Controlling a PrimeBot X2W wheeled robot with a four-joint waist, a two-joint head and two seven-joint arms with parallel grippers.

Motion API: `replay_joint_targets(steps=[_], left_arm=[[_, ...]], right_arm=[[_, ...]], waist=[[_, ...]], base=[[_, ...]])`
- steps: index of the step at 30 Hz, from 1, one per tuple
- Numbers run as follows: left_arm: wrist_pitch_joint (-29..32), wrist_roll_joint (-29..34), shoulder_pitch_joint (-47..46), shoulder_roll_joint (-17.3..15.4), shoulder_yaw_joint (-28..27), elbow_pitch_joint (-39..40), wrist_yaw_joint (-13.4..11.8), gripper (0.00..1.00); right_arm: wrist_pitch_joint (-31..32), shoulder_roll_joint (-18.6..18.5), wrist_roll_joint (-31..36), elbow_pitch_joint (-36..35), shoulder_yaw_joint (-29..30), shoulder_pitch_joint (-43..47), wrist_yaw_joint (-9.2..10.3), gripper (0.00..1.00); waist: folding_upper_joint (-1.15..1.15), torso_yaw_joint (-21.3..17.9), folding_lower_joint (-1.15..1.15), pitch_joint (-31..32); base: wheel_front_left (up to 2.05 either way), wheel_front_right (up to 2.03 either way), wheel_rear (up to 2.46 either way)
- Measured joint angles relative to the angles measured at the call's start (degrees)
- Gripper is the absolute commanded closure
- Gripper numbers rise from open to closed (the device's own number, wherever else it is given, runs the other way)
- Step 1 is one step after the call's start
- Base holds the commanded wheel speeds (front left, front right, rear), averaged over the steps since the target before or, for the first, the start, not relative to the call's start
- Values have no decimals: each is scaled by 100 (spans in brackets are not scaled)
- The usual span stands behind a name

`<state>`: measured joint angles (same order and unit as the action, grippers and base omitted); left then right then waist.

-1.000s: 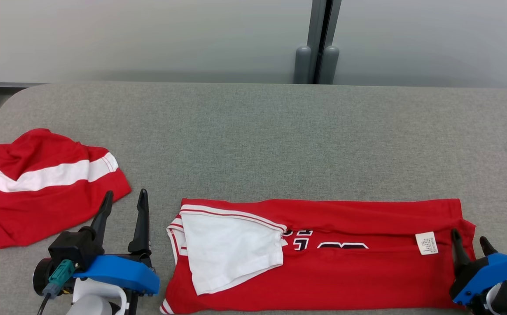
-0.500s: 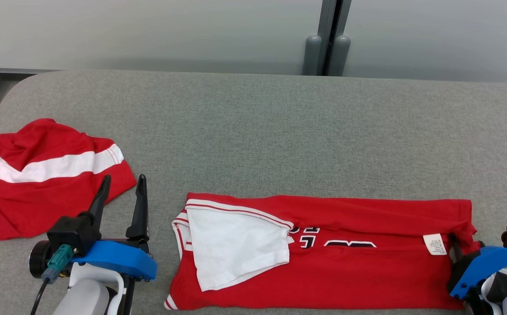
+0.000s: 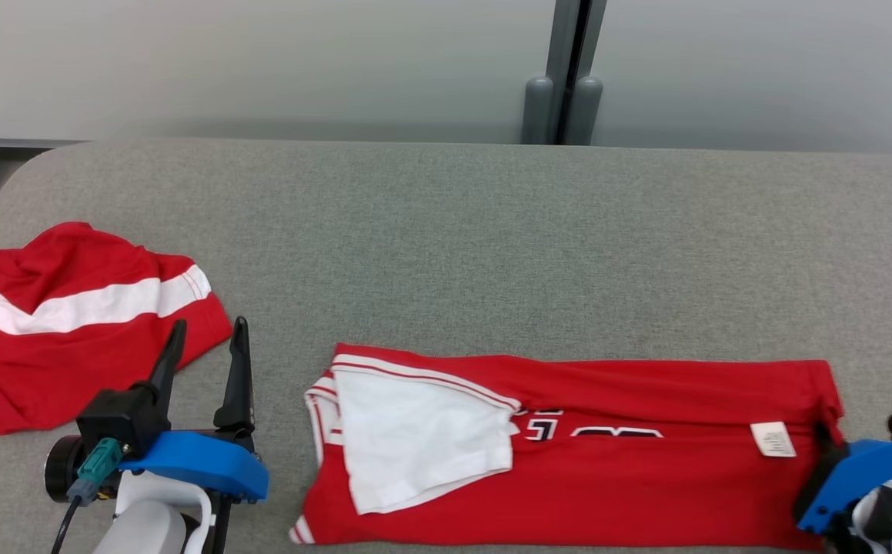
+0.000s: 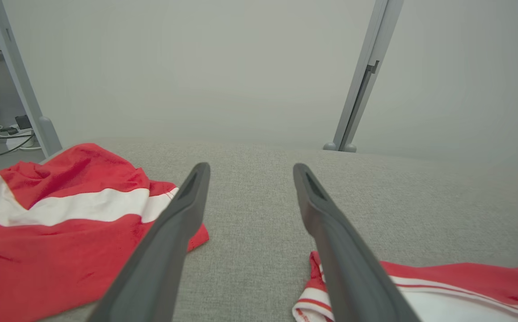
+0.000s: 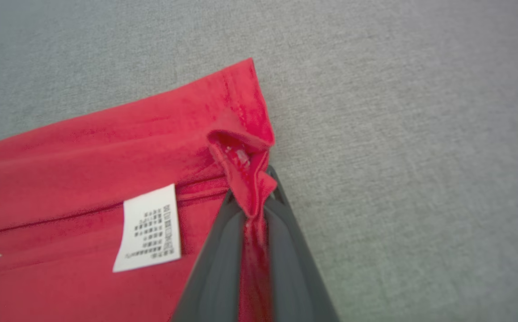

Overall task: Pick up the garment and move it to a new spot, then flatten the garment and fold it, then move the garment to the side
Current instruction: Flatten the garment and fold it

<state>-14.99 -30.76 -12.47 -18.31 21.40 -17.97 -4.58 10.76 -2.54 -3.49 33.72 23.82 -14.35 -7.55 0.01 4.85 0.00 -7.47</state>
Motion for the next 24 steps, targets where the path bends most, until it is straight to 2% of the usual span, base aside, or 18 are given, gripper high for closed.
replay_joint_targets(steps=[8,13,16,19,24], left_arm=[[9,-27,77,-42,9,-29,-36,0],[22,-43,88,-31,48,-20,-42,0],[31,-43,86,10,127,-52,-29,0],[31,-54,87,24,140,-69,-5,0],[27,-104,87,37,129,-87,8,0]], right_arm=[[286,-12,415,-981,782,203,2,100],[536,-76,749,-1688,933,264,4,100],[780,-64,723,-2157,554,363,7,100],[984,-48,345,-2381,-66,479,7,100],[1118,-25,-559,-2414,-1704,663,8,100]], waist=[[0,-149,0,117],[0,-184,0,173],[0,-125,0,214],[0,-97,0,234],[0,-78,0,236]], base=[[0,0,0],[0,0,0],[0,0,0],[0,0,0],[0,0,0]])
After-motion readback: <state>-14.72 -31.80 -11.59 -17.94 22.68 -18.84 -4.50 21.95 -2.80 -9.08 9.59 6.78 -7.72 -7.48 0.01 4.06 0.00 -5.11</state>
